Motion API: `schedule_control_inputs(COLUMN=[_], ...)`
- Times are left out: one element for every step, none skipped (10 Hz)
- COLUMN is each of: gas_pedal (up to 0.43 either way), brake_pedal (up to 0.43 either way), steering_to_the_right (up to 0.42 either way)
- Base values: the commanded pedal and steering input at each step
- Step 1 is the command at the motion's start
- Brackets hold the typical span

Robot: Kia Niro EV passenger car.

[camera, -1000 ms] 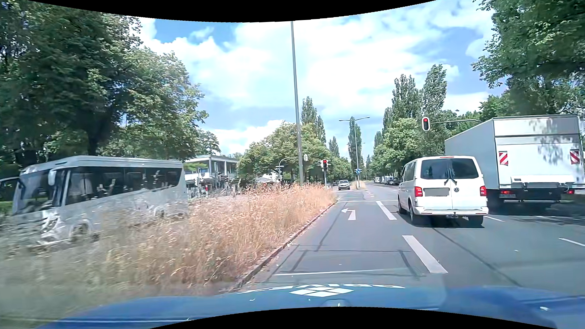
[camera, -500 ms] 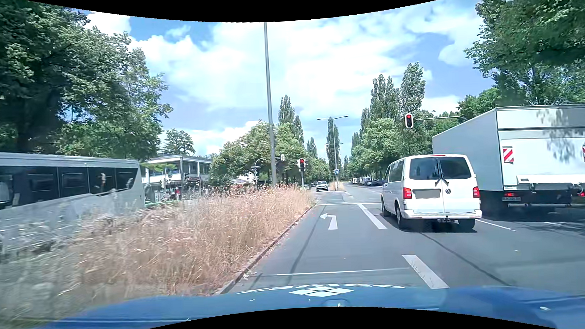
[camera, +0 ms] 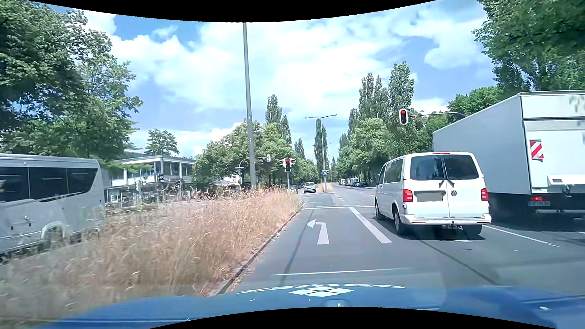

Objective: Follow the waypoints while adhering to traffic rules and regulations

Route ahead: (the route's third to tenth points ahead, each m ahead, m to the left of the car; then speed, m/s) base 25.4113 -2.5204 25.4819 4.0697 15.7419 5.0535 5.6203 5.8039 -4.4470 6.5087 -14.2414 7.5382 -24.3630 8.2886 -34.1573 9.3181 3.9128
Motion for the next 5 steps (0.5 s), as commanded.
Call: schedule_control_inputs(gas_pedal=[0.110,0.110,0.110,0.110,0.110], brake_pedal=[0.000,0.000,0.000,0.000,0.000], steering_to_the_right=[0.053,0.047,0.045,0.046,0.053])
